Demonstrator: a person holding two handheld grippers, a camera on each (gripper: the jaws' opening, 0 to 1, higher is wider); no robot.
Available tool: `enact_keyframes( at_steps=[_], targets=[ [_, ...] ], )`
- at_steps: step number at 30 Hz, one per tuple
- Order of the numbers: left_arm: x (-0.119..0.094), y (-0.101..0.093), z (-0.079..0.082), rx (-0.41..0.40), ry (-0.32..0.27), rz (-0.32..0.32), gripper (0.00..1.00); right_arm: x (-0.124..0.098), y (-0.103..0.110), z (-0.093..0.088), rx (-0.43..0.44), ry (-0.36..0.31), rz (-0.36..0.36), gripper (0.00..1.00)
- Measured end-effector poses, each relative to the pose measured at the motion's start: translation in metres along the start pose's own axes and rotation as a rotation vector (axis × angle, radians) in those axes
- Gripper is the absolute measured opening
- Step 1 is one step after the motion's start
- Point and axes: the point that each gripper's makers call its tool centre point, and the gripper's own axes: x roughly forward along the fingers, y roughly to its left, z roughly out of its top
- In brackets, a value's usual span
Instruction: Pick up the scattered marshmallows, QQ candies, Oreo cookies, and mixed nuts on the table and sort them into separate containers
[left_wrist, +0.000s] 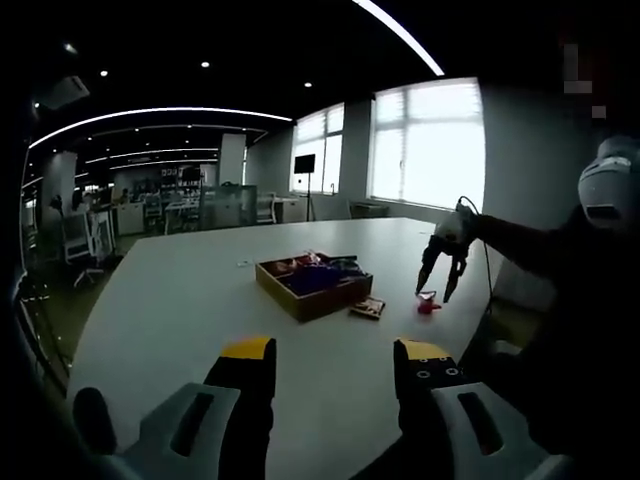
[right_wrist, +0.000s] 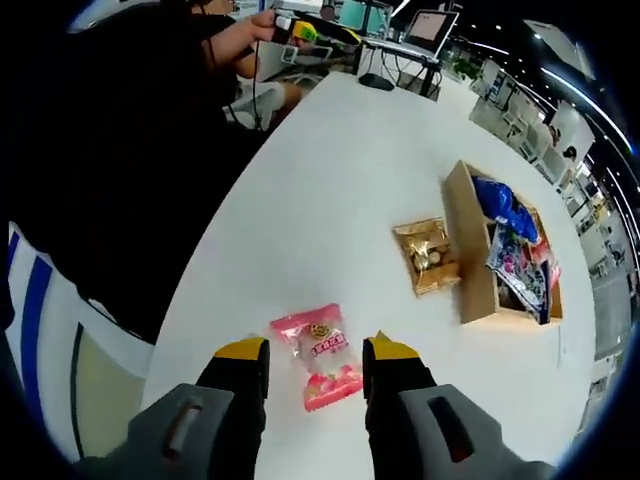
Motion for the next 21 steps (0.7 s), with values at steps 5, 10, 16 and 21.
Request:
enact_keyframes(
  at_steps=[5,10,16,21],
  targets=[
    [-0.001,0.001,-0.001,-0.002,0.005,0.003,0.52,0.004,-0.004,-0.002,-0.018,0.028,0.02,0.34],
    [0.0,0.002,-0.002,-0.005,0.004,0.002,0.52,0.009,0.005,0.005,-0.037,0.044,0.05,0.32],
    [0.0,0.003,-0.004,-0.012,0.006,0.001,0.52,0.018,0.011,0.007,-0.043,0.059,0.076,0.31],
    [-0.001,0.005,-0.003,-0.018,0.001,0.001,0.52,0.021,0.012,0.002,-0.042,0.076,0.076,0.27]
  ],
)
